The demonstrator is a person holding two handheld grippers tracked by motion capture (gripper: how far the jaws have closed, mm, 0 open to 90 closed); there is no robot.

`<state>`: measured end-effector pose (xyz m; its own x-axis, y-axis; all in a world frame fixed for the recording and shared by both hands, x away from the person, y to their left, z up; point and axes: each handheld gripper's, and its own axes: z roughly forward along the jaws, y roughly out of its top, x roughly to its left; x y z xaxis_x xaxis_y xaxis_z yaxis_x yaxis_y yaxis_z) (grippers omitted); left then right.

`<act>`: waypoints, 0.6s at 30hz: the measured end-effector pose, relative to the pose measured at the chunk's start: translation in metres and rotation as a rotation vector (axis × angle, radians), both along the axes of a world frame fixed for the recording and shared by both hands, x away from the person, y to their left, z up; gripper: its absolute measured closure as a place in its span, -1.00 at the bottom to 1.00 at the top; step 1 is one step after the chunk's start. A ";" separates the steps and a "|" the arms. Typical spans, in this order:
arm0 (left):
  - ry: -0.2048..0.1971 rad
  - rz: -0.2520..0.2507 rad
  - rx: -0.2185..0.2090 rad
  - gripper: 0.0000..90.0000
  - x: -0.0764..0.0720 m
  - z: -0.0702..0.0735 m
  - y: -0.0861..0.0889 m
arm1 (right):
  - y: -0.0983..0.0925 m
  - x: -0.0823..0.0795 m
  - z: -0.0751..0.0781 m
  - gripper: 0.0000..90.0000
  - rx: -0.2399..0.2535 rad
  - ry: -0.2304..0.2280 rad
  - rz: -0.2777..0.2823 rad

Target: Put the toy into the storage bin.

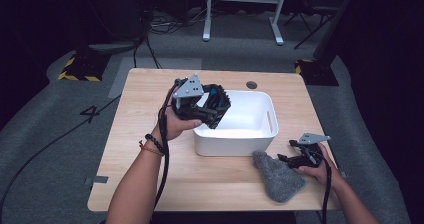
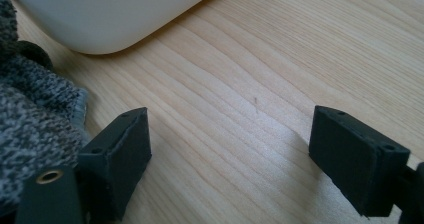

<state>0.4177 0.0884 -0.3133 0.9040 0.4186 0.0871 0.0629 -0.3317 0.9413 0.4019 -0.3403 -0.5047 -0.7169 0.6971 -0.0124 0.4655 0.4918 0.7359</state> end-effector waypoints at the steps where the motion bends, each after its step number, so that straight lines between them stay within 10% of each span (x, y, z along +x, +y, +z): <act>1: 0.003 -0.004 0.007 -0.44 0.001 -0.001 -0.001 | 0.000 0.000 0.000 -0.62 0.000 0.000 0.000; 18: 0.079 -0.056 0.125 -0.44 0.012 -0.020 -0.016 | 0.000 0.000 0.000 -0.62 0.001 0.001 0.001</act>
